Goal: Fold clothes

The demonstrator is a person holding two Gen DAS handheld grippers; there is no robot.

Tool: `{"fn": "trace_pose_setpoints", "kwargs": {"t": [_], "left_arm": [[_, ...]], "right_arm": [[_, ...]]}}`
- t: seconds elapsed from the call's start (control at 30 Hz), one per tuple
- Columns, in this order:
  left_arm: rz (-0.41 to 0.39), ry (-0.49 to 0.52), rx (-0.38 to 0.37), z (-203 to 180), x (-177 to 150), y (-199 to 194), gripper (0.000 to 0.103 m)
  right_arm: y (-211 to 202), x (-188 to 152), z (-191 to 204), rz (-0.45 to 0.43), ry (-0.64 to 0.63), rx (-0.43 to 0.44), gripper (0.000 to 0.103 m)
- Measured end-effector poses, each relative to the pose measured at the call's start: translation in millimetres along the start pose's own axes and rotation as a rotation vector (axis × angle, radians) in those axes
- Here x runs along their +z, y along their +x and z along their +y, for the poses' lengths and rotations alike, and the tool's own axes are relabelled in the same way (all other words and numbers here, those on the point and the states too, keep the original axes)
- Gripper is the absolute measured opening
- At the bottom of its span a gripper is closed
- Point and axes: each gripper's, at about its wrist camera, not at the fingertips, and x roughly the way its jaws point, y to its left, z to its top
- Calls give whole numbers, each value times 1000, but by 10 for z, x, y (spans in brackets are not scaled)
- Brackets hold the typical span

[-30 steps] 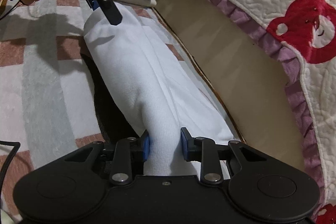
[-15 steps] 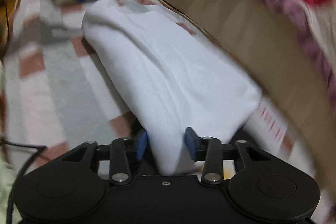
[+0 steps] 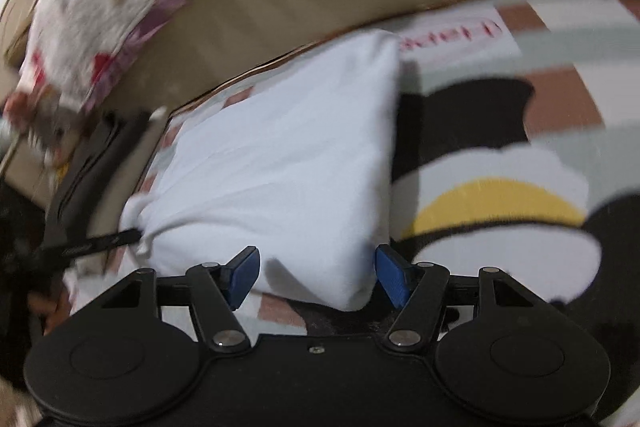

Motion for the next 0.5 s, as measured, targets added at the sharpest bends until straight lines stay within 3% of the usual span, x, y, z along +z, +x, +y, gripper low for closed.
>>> {"fn": "trace_pose_setpoints", "kwargs": {"t": [0.07, 0.13, 0.17, 0.23, 0.27, 0.37, 0.43, 0.47, 0.5], "left_arm": [[12, -36, -76, 29, 14, 35, 5], [15, -61, -95, 48, 18, 41, 4], [14, -65, -88, 48, 17, 36, 4], [-31, 41, 77, -24, 15, -43, 3], [-50, 65, 116, -31, 23, -90, 1], [-38, -68, 102, 184, 81, -159, 0], [-34, -125, 56, 310, 137, -152, 4], [-32, -154, 34, 374, 165, -148, 8], [-38, -171, 4, 419, 210, -144, 25]], "right_arm": [[89, 1, -72, -12, 30, 39, 66], [36, -4, -142, -39, 2, 68, 42], [-19, 4, -139, -61, -25, 85, 36], [-136, 28, -157, -96, -57, 118, 24], [-157, 19, -163, -86, -82, 89, 20], [-84, -35, -109, -25, -199, -27, 19], [-76, 13, -67, -16, -193, -59, 23], [-84, 46, -14, -9, -206, -95, 28], [-109, 61, 44, -12, -248, -126, 37]]}}
